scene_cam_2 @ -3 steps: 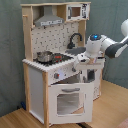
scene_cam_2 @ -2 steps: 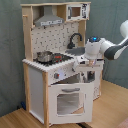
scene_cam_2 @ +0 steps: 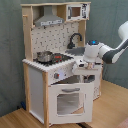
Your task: Play with the kitchen
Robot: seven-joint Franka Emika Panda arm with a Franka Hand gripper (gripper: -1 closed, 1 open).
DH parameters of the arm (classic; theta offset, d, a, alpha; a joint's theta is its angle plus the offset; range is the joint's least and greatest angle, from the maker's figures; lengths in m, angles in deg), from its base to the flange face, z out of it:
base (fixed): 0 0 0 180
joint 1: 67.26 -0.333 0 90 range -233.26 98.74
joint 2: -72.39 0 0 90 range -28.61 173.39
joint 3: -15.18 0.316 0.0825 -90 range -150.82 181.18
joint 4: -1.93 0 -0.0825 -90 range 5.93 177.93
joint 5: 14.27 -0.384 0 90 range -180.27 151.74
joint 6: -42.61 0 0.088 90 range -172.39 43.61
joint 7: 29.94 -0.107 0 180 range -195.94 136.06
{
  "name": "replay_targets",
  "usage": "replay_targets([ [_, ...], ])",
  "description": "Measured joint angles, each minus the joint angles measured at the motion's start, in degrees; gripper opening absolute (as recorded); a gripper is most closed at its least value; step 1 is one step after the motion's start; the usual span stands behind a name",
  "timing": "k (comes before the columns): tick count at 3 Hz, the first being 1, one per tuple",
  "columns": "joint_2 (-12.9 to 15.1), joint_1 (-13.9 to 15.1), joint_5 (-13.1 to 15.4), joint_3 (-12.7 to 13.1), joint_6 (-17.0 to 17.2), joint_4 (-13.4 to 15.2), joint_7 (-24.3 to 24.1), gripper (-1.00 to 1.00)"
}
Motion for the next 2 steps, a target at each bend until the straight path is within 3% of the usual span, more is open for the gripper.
replay_targets([
  [2,-0.06,-5.41,0.02,-7.07,-8.10,1.13,-0.95,-1.00],
])
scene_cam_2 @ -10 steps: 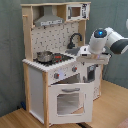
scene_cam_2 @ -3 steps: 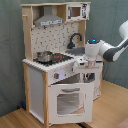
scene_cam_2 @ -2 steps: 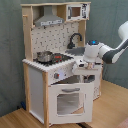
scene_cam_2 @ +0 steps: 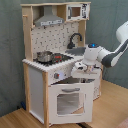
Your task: Play with the kitchen
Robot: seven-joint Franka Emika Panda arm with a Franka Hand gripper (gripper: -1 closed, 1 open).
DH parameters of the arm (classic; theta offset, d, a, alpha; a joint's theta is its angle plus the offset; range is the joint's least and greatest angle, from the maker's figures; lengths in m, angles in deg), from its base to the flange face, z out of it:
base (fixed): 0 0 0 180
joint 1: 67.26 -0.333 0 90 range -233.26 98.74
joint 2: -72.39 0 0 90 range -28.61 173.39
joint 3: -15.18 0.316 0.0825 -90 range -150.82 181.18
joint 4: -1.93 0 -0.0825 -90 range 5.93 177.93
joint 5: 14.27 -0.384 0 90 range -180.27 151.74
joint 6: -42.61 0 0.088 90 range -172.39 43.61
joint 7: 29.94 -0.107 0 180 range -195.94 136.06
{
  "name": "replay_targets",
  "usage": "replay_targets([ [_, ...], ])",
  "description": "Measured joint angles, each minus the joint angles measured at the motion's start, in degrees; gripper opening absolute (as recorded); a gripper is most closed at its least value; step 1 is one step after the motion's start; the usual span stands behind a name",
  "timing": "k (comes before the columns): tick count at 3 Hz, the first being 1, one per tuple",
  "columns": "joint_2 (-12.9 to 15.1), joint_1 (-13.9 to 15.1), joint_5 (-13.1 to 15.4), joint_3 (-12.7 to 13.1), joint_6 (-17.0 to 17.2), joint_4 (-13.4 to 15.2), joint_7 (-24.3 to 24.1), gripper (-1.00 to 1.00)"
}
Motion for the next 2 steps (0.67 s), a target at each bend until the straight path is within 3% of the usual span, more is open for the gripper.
replay_targets([
  [2,0.11,-7.12,0.00,-6.85,-4.17,1.55,-5.31,-1.00],
])
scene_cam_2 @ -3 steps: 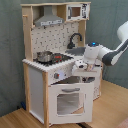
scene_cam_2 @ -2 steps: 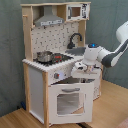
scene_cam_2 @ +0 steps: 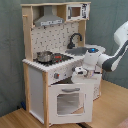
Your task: Play with the kitchen
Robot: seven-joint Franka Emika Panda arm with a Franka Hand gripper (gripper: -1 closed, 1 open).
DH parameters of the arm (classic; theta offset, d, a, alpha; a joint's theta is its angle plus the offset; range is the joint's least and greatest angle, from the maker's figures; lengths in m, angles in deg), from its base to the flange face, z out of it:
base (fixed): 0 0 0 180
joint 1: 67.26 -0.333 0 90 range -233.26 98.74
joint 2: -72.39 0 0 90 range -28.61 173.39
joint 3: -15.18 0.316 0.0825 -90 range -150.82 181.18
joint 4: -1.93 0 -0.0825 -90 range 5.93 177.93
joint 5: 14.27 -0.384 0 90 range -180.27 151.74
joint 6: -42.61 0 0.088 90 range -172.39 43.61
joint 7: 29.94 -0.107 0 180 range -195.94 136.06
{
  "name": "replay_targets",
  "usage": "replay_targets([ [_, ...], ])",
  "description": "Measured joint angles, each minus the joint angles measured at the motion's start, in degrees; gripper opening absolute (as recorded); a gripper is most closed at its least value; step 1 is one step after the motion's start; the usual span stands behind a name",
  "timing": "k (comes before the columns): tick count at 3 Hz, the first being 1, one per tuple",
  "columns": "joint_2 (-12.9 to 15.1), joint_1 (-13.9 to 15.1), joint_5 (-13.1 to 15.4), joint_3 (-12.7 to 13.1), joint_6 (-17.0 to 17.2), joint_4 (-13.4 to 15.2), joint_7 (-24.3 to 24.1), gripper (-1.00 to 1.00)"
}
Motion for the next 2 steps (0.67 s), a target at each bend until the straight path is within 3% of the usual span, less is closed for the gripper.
replay_targets([
  [1,0.18,-3.49,-0.09,-1.20,-0.67,0.27,-4.52,-1.00],
  [2,0.18,-4.46,-0.09,-1.20,-0.68,1.59,-10.20,-1.00],
])
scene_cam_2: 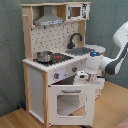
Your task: Play with the kitchen
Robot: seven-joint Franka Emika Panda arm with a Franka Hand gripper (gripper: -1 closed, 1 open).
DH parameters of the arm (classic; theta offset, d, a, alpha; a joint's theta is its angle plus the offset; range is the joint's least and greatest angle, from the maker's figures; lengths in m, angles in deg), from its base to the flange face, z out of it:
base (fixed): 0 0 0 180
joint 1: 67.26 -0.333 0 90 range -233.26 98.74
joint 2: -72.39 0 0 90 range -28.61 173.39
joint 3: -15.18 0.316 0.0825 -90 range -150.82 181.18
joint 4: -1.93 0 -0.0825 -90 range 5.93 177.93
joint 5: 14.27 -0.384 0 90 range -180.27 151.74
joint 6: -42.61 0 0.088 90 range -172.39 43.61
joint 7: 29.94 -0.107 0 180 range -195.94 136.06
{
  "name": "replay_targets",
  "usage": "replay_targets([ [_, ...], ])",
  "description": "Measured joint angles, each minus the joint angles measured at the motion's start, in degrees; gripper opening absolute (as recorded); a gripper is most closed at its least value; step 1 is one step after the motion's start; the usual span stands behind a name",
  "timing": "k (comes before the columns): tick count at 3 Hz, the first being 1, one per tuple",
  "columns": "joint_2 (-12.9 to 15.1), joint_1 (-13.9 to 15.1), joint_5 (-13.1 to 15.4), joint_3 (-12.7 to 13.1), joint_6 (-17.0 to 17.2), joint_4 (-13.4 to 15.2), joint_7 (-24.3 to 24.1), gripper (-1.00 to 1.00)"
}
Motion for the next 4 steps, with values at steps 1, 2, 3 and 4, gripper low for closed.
replay_targets([
  [1,0.00,-2.15,0.00,0.00,0.00,0.00,-5.57,-1.00],
  [2,0.00,-4.52,0.00,0.00,-0.03,0.00,-11.12,-1.00],
  [3,-0.01,-6.96,0.02,-0.06,-0.03,0.00,-16.70,-1.00],
  [4,-0.04,-9.54,0.06,-0.46,-0.03,0.00,-22.20,-1.00],
])
